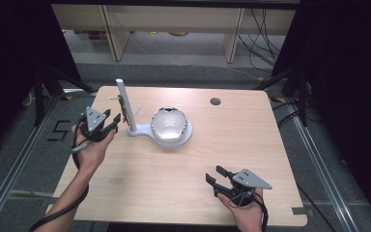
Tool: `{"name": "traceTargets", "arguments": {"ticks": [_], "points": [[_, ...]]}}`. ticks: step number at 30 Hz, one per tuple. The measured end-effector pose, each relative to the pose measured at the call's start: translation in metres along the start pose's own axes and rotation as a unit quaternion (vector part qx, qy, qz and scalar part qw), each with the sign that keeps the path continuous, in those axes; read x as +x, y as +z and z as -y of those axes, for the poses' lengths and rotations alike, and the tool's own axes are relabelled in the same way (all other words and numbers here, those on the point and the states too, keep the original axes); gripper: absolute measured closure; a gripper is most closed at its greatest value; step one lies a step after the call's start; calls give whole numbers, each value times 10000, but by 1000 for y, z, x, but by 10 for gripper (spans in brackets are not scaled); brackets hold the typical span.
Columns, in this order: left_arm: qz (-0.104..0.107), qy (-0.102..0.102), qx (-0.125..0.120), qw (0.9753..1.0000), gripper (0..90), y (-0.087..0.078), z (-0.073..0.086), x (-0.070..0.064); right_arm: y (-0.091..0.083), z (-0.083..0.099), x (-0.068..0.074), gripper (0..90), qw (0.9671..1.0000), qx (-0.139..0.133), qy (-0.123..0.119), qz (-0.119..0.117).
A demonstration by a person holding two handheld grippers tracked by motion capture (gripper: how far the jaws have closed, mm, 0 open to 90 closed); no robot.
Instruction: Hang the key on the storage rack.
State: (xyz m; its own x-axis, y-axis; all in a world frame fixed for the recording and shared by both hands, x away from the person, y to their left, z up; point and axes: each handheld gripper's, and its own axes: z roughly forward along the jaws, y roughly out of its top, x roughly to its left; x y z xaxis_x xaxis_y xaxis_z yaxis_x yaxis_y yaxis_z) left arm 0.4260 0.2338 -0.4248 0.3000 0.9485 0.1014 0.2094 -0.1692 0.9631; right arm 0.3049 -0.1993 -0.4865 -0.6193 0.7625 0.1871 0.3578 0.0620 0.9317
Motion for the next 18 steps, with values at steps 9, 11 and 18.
{"name": "traceTargets", "arguments": {"ticks": [9,11,18], "points": [[319,-672,-4,9972,459,-61,80,5,-7,0,-10,474,9999,-58,94,125],[317,-739,3,9968,444,-69,94,5,-9,2,-12,474,9996,17,124,233],[263,-938,25,9952,387,-77,118,3,-10,5,-17,472,9996,11,131,251]]}}
